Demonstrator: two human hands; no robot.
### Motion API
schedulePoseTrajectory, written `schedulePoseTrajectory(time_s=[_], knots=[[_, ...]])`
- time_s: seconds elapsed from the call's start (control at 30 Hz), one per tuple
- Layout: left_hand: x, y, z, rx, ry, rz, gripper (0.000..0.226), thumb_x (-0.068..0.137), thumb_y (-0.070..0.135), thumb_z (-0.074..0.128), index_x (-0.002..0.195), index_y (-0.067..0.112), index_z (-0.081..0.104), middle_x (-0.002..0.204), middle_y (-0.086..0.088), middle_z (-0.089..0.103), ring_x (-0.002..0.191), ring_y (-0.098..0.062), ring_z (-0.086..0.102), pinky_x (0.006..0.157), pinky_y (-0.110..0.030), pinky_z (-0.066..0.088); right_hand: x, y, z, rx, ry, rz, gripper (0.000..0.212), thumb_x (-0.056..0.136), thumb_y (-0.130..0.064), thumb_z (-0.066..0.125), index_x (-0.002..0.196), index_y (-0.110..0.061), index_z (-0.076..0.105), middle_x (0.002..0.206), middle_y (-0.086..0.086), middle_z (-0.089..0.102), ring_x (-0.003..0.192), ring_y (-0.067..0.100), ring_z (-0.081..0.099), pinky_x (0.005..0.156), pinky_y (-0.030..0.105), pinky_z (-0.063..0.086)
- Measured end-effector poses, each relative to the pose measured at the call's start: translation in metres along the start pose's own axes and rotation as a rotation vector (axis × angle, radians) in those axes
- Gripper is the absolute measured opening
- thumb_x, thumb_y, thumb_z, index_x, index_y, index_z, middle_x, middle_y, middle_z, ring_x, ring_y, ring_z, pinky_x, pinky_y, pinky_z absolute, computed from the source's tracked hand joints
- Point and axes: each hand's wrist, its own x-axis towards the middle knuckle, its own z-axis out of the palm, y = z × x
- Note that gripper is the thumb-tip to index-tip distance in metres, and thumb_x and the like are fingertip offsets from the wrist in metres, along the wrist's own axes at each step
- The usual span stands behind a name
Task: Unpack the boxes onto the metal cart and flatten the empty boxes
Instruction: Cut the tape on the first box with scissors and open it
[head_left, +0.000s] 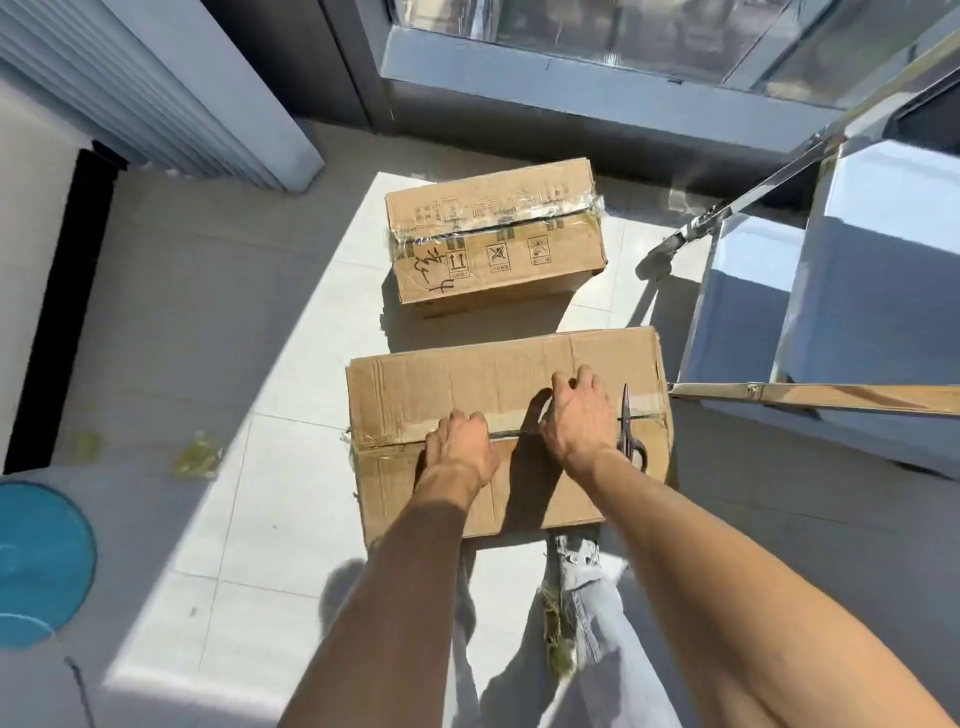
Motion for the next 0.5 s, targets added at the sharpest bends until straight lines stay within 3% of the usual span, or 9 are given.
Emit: schedulePoseTrajectory(time_s=[0.13, 0.23, 0.37, 0.5], knots=[[0.0, -0.003, 0.028, 0.049, 0.03, -0.01, 0.03, 0.096, 0.02, 0.042, 0.122, 0.012, 0.055, 0.124, -0.013, 0.049, 0.113, -0.03, 0.051, 0.094, -0.041, 0.04, -0.011, 0.026, 0.021, 0.082, 0.106, 0.338, 0.057, 0.084, -0.029, 0.063, 0.131, -0.011, 0.035, 0.134, 0.02, 0.036, 0.117, 0.035, 0.04, 0.095, 0.044, 0.039], [0.006, -0.001, 0.031, 0.024, 0.024, -0.019, 0.03, 0.095, 0.02, 0.044, 0.121, 0.01, 0.054, 0.123, -0.012, 0.049, 0.115, -0.029, 0.048, 0.097, -0.042, 0.038, -0.016, 0.035, 0.038, 0.198, 0.029, 0.534, 0.054, 0.085, -0.023, 0.058, 0.13, -0.007, 0.032, 0.133, 0.022, 0.037, 0.117, 0.036, 0.041, 0.097, 0.041, 0.036], [0.014, 0.004, 0.038, 0.042, 0.03, -0.053, 0.032, 0.094, 0.02, 0.046, 0.123, 0.008, 0.053, 0.123, -0.012, 0.049, 0.117, -0.029, 0.046, 0.099, -0.042, 0.037, -0.015, 0.037, 0.055, 0.272, -0.03, 0.559, 0.066, 0.088, -0.019, 0.06, 0.14, -0.005, 0.024, 0.136, 0.027, 0.035, 0.124, 0.039, 0.039, 0.096, 0.043, 0.039], [0.019, 0.011, 0.048, 0.072, 0.078, -0.083, 0.034, 0.091, 0.022, 0.05, 0.122, 0.009, 0.052, 0.122, -0.01, 0.049, 0.115, -0.027, 0.047, 0.101, -0.041, 0.035, -0.011, 0.036, 0.06, 0.253, 0.071, 0.454, 0.054, 0.083, -0.012, 0.061, 0.129, -0.01, 0.033, 0.121, 0.019, 0.043, 0.111, 0.034, 0.043, 0.089, 0.043, 0.043]])
